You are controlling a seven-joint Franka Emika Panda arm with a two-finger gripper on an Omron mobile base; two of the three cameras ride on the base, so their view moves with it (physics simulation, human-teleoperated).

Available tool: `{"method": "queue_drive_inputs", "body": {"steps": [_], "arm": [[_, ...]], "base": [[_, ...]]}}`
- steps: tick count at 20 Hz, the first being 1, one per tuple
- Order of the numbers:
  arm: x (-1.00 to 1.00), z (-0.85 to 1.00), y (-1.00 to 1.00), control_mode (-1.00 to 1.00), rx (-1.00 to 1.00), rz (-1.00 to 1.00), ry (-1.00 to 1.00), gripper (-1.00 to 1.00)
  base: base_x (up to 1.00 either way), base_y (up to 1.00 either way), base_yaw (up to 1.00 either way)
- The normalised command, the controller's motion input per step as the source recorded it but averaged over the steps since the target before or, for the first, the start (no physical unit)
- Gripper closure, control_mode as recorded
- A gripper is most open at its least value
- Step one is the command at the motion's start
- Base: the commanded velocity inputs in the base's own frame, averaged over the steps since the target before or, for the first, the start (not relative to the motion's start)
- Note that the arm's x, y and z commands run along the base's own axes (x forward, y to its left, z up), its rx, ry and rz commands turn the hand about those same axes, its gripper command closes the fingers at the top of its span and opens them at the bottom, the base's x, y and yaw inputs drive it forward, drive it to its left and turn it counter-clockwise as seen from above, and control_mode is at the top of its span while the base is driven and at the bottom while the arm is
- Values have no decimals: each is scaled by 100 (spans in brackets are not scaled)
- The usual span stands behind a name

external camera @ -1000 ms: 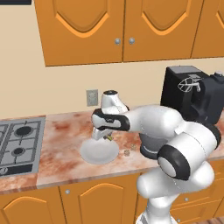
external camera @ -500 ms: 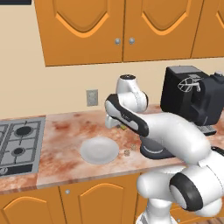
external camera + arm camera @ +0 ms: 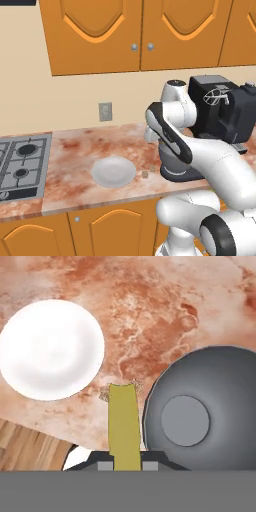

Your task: Add butter and sugar cubes to the stand mixer bowl and then turn on the stand mixer to begin making frosting.

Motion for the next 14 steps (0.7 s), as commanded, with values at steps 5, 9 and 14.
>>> {"method": "queue_drive_inputs", "body": {"steps": [5, 9, 14], "arm": [[-7, 10, -98, -100, 5, -20, 0, 100], [-2, -2, -58, -100, 5, -20, 0, 100], [12, -39, -9, -100, 3, -12, 0, 100]], "base": [[0, 0, 0], [0, 0, 0], [0, 0, 0]]}}
